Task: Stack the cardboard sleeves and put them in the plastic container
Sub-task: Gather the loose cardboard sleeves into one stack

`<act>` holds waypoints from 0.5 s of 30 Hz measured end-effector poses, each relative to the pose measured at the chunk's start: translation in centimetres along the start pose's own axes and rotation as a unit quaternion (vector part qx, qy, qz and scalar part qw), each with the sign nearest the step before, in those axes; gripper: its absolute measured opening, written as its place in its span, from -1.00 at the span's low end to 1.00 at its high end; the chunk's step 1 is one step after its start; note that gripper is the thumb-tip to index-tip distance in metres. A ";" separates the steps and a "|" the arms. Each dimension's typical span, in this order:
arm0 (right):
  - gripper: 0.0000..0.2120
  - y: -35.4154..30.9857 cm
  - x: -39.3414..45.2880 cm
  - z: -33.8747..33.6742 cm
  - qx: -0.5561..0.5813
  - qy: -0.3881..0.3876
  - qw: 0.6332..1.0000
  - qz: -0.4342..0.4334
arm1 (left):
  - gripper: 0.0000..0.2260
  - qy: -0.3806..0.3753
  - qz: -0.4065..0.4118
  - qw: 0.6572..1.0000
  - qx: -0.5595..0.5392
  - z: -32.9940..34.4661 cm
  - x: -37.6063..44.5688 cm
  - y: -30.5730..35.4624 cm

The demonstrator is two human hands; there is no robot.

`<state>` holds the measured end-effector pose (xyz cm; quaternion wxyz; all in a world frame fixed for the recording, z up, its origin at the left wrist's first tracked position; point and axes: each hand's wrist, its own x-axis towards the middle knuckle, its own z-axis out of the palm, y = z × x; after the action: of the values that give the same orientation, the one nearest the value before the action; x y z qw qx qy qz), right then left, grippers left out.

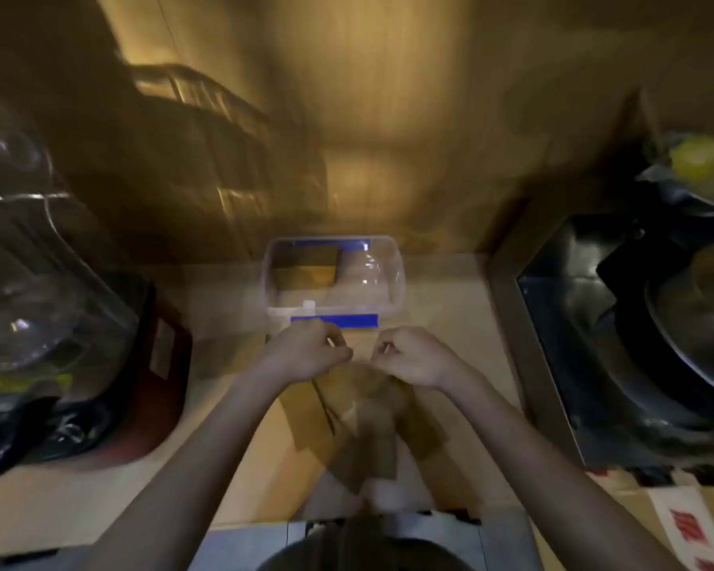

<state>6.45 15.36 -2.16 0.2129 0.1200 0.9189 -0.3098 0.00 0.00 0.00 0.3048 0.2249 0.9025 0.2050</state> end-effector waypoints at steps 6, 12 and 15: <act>-0.71 3.0 -1.0 7.1 -0.027 -0.021 0.997 0.066 | -0.71 -0.018 -0.045 0.998 -0.030 7.4 -0.8 -4.4; -0.49 4.8 -1.6 13.3 0.008 0.046 0.989 0.138 | -0.51 0.008 -0.102 0.994 0.030 13.6 -1.8 -6.3; -0.40 5.2 -1.8 14.8 0.015 0.069 0.987 0.143 | -0.41 0.000 -0.103 0.993 0.051 15.5 -2.2 -6.8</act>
<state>14.58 10.07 -14.65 0.1889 0.2744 0.9002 -0.2805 9.60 -3.04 -13.76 0.3121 0.1456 0.9304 0.1258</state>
